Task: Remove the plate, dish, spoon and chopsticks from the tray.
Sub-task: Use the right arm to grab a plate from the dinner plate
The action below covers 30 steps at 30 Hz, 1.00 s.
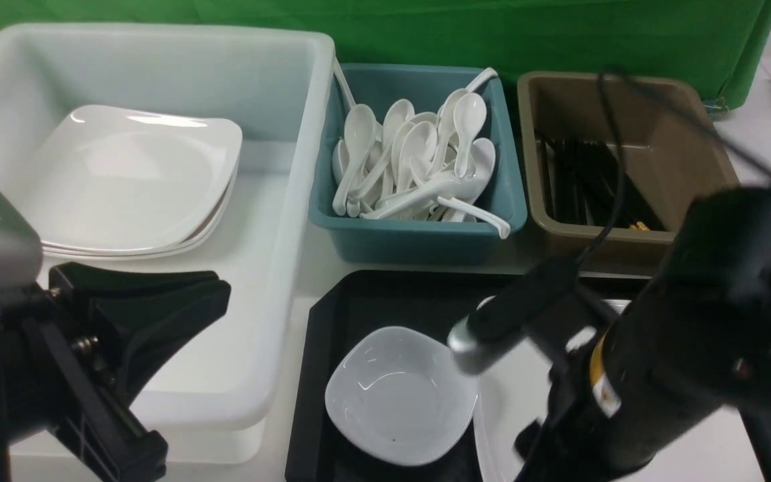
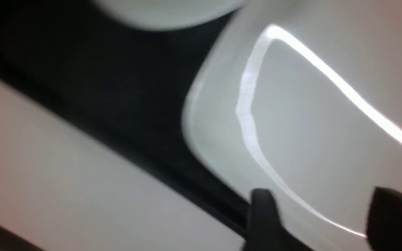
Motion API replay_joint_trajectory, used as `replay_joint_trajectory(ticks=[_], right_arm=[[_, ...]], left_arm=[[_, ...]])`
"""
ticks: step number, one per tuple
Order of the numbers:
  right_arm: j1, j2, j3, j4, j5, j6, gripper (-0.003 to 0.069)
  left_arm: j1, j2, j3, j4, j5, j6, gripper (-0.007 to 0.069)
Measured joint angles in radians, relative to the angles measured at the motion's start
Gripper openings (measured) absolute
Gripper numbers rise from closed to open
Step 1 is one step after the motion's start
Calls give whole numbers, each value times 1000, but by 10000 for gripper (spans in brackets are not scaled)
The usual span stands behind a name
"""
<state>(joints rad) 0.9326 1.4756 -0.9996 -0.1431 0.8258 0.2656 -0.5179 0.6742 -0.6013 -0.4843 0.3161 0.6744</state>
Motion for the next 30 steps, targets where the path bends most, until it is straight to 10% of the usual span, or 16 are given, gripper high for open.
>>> replay_joint_trajectory(ticks=[18, 30], right_arm=[[41, 270, 59, -139, -258, 134, 551], [48, 280, 49, -176, -194, 119, 309]], left_arm=[[0, 0, 0, 0, -1, 0, 13], [0, 1, 0, 0, -1, 0, 13]])
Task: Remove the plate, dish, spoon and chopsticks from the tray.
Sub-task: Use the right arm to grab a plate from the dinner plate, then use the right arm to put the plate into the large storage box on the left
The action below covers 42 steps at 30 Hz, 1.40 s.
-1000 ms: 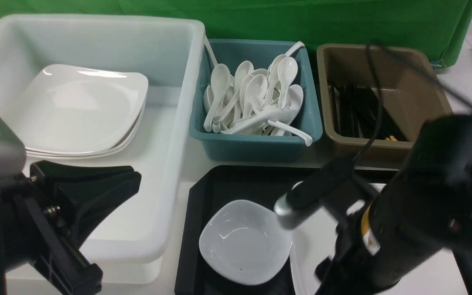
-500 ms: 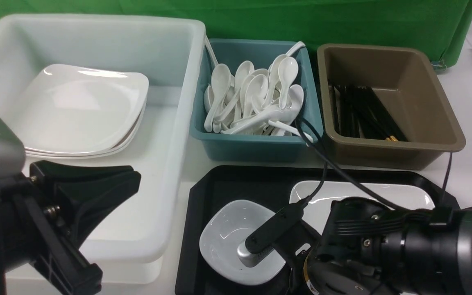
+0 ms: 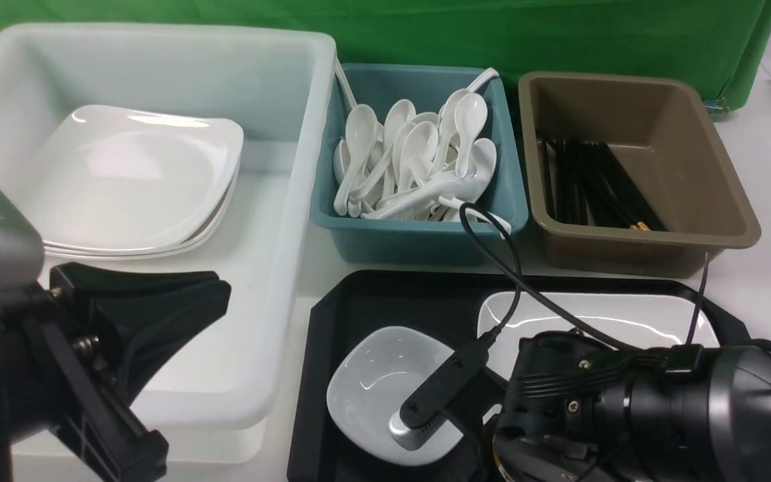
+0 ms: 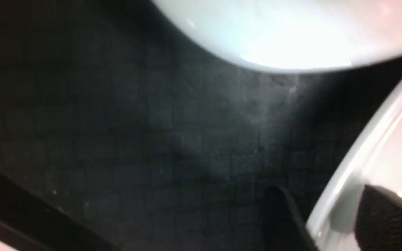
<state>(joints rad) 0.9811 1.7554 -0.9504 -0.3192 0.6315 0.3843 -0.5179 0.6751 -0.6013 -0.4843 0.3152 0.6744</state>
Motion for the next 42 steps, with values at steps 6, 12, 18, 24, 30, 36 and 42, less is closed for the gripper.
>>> replay_joint_trajectory(ticks=[6, 12, 18, 24, 30, 36, 42], right_arm=[[36, -114, 0, -2, 130, 0, 204], [62, -322, -106, -2, 372, 33, 80], [62, -435, -266, 48, 498, 32, 57], [77, -415, -513, 79, 501, -111, 57], [78, -289, -824, 72, 469, -446, 57], [78, -19, -1124, 129, 233, -1024, 57], [78, 242, -1230, 224, 52, -1454, 57]], left_arm=[[0, 0, 0, 0, 1, 4, 13], [0, 0, 0, 0, 11, 4, 13], [0, 0, -29, 42, 120, -32, 13], [0, -35, -163, 279, 309, -283, 13], [0, -130, -246, 617, 536, -590, 13], [0, -254, -254, 832, 795, -795, 13], [0, -379, -255, 854, 897, -840, 13]])
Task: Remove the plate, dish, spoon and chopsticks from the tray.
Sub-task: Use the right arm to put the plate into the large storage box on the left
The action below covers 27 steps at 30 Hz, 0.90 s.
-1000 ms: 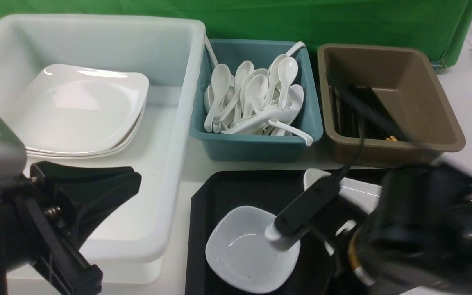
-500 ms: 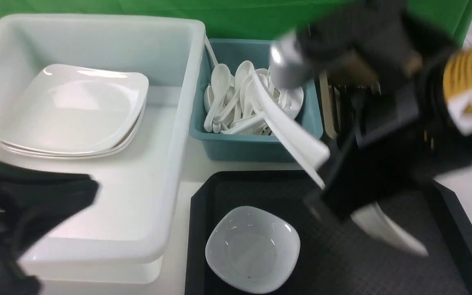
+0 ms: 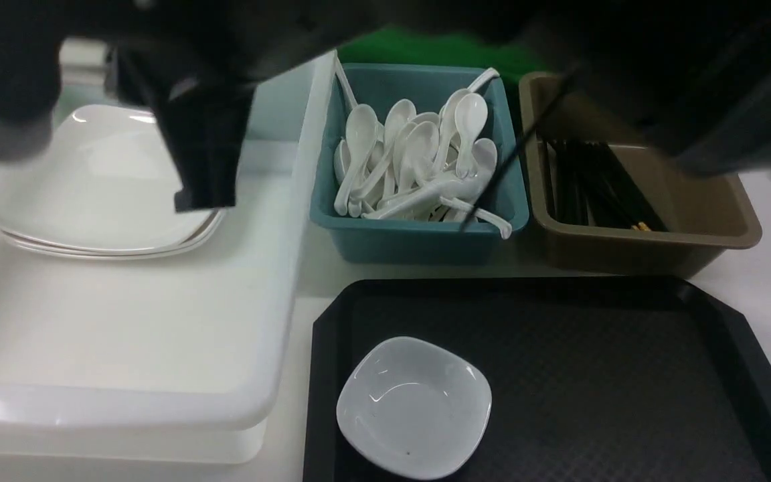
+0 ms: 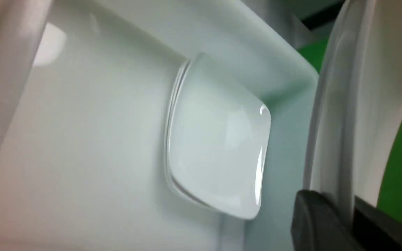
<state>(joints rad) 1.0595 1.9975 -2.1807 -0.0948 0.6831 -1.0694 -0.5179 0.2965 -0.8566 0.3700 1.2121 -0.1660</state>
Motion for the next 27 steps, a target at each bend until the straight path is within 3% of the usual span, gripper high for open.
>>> replay_joint_trajectory(ticks=[5, 10, 20, 27], right_arm=[[-31, 187, -16, 12, -162, -157, 57], [-87, 306, -17, 5, -243, -208, 57], [-136, 393, -18, 62, -322, -202, 57], [-155, 433, -18, 75, -443, -116, 58]], left_arm=[[0, -46, -1, -34, 9, -1, 13], [0, -50, -1, -77, 10, 23, 13], [0, -50, -1, -133, 10, 48, 13], [0, -50, -2, -189, -9, 52, 13]])
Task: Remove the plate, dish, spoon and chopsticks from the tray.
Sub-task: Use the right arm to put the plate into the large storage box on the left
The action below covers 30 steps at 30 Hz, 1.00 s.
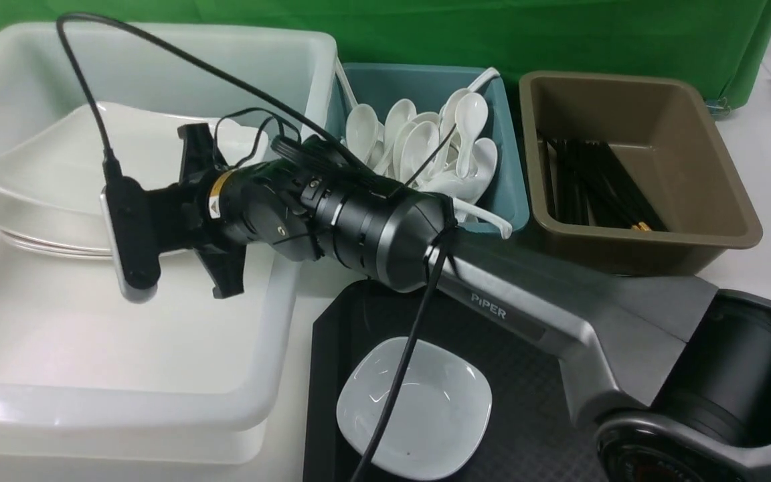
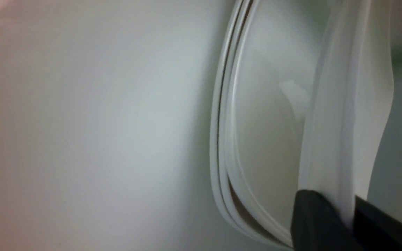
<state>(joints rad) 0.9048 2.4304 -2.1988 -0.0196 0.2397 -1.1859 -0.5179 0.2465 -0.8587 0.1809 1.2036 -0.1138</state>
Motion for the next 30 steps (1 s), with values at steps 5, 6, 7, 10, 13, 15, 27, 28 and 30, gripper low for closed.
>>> replay_joint_trajectory(ticks=[5, 6, 7, 10, 13, 15, 27, 28, 30], right_arm=[[-4, 12, -1, 1, -46, 5, 76], [-4, 15, -1, 1, -68, 8, 97], [-4, 17, -1, 0, -80, 8, 122], [-4, 17, -1, -1, -103, 8, 235], [-4, 17, -1, -1, -114, 8, 300], [-4, 17, -1, -1, -115, 16, 350], [0, -63, -1, -4, 116, 237, 402], [2, -73, -1, -4, 134, 246, 400], [12, -144, -1, -13, 256, 295, 379]], left_arm=[[0, 0, -1, -30, -1, 0, 13], [0, 0, -1, -37, -1, 0, 13], [0, 0, -1, -44, -1, 0, 13], [0, 0, -1, -62, -1, 0, 13], [0, 0, -1, -76, -1, 0, 13], [0, 0, -1, -79, -1, 0, 13], [0, 0, -1, -82, -15, 0, 13], [0, 0, -2, -82, -18, 0, 13], [0, 3, -2, -82, -36, 4, 13]])
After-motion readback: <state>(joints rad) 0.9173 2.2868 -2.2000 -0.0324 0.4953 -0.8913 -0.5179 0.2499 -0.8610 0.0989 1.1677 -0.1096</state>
